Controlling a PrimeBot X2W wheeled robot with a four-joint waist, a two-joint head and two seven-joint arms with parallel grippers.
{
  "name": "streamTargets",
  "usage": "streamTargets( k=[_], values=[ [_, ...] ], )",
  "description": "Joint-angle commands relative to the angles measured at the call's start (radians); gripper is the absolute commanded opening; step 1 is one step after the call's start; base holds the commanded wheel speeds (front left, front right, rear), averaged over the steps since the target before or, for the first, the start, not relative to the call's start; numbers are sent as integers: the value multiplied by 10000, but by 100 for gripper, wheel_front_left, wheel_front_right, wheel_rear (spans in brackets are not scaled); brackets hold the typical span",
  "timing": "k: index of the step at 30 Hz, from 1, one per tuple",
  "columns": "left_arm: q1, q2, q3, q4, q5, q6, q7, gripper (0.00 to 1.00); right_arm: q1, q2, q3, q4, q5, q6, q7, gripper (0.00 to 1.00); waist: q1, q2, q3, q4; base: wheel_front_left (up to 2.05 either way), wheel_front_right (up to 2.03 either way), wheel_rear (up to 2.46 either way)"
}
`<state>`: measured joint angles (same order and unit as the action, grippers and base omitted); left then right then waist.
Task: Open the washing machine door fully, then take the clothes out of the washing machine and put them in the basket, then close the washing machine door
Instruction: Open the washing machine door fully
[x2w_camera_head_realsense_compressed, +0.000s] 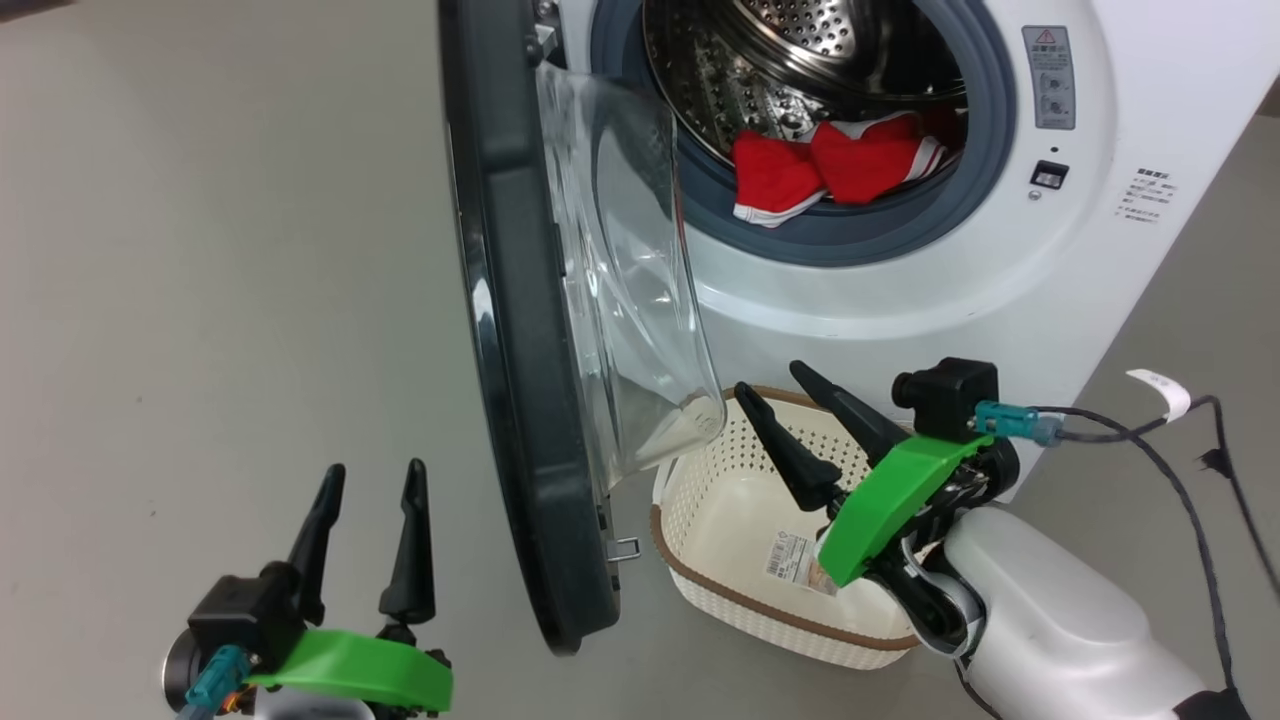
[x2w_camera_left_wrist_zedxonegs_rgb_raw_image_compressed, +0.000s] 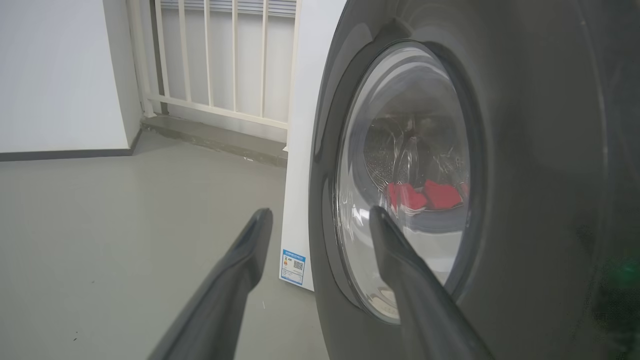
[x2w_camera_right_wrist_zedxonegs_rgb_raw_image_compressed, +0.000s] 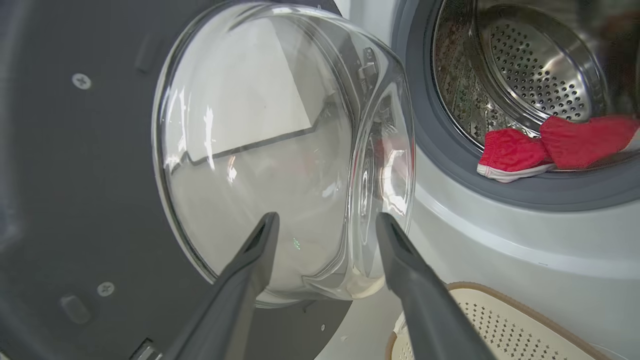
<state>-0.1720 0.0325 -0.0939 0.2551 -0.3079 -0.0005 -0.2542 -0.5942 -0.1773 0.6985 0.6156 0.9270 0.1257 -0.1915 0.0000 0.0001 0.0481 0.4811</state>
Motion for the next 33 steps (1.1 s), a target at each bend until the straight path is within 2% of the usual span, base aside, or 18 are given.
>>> streamTargets(
  k=[1,4,7,15,17,23,33],
  values=[
    [-92,177,389,-303,106,-14,-76,100,-174,190,-65,-8,-546,50,-388,100,0,-1,-84,-94,0,0,0],
    [-59,177,429,-360,127,6,-76,100,-136,326,-427,206,-1090,50,-606,100,0,-1,-134,-153,0,0,0],
    [5,177,494,-427,160,17,-76,100,-52,542,-1371,245,-2236,50,-691,100,0,-1,-184,-228,0,0,0],
    [67,177,522,-705,217,-88,-76,100,1571,1204,-4010,-1359,-6018,50,-701,100,0,-1,-165,-273,0,0,0],
    [86,177,535,-785,242,-84,-76,100,1930,1249,-4457,-1762,-6548,50,-701,100,0,-1,-170,-252,0,0,0],
    [242,177,554,-1008,311,-13,-76,100,2916,1267,-4943,-2950,-6633,50,-702,100,0,-1,-254,-188,0,0,0],
    [444,177,548,-1041,424,32,-76,100,4019,1269,-5555,-3418,-6691,50,-702,100,0,-1,-416,-143,0,0,0]
  ],
)
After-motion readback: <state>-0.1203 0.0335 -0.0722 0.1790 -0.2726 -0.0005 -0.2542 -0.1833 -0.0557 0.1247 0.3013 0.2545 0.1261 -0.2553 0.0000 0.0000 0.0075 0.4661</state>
